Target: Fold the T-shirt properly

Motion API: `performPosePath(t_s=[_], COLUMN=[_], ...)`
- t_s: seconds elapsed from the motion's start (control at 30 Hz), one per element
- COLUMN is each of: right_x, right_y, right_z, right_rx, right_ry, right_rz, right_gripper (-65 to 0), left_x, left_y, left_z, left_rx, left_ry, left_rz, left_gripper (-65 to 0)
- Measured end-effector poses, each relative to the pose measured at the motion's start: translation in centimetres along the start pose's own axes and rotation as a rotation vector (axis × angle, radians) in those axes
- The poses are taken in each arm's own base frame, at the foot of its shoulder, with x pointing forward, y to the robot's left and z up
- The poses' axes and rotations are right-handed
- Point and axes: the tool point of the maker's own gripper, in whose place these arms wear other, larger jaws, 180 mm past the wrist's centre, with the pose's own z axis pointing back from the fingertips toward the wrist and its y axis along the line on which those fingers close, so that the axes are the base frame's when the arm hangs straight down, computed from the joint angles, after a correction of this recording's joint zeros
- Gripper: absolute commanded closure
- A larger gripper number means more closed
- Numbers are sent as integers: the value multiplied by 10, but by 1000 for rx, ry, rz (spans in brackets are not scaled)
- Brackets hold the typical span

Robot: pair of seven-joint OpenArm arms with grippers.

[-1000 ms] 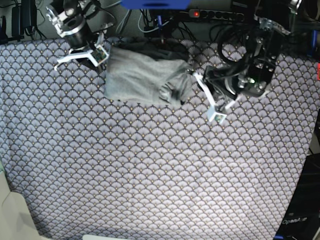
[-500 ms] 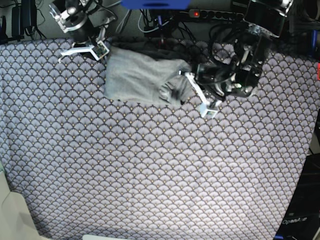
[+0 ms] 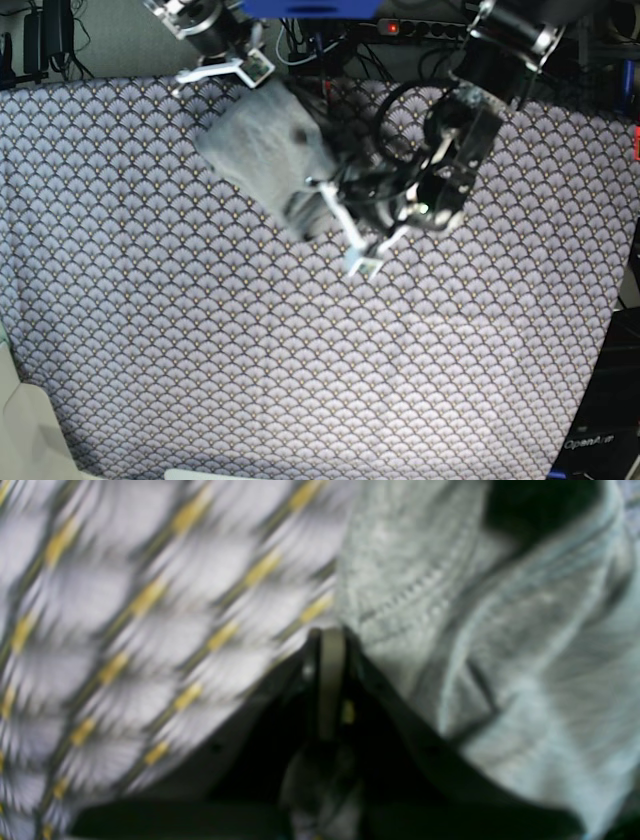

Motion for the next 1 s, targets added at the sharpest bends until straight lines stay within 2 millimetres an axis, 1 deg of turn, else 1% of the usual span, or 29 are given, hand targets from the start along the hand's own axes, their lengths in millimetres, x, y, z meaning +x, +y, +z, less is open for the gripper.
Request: performPosePath(t_s=[0.1, 0.17, 0.2, 0.27, 0.33, 0.37, 0.43, 0.5, 0.57, 0.6, 0.63, 0.73, 0.8, 0.87, 0.9, 1.0], right_x=[6, 7, 7, 6, 6, 6, 6, 12, 15, 14, 10, -1, -6, -12, -14, -24], right_y=[8, 9, 9, 10, 8, 7, 2, -3, -13, -18, -23, -37, -42, -48, -50, -59], right_z=[-1, -2, -2, -3, -3, -2, 0, 4, 8, 10, 13, 20, 22, 25, 27, 32], right_rx=[19, 18, 17, 12, 4, 0, -15, -28, -58, -71, -85, -125, -141, -150, -156, -178], right_ry=[-2, -2, 1, 12, 22, 21, 20, -16, -40, -36, -25, 6, 20, 31, 38, 65], right_rz=[35, 46, 50, 50, 45, 47, 35, 6, -16, -18, -14, -15, -17, -6, -4, 1], right_gripper=[0, 0, 0, 0, 0, 0, 0, 0, 0, 0, 0, 0, 0, 0, 0, 0], left_x=[61, 91, 99, 103, 105, 104, 96, 75, 43, 25, 11, -15, -29, -45, -50, -54], left_y=[-26, -41, -47, -48, -36, -26, -3, 18, 34, 40, 45, 54, 58, 56, 53, 51], left_z=[16, 28, 32, 37, 41, 43, 47, 47, 47, 46, 47, 51, 49, 44, 41, 36], left_rx=[-47, -70, -84, -100, -80, -60, -22, 12, 41, 55, 65, 81, 90, 83, 74, 72], left_ry=[-125, -194, -214, -222, -233, -229, -185, -123, -57, -24, -11, 9, 27, 60, 63, 23], left_rz=[-41, -62, -70, -54, -24, -9, 17, 46, 66, 74, 81, 89, 101, 114, 122, 129], left_gripper=[0, 0, 0, 0, 0, 0, 0, 0, 0, 0, 0, 0, 0, 0, 0, 0])
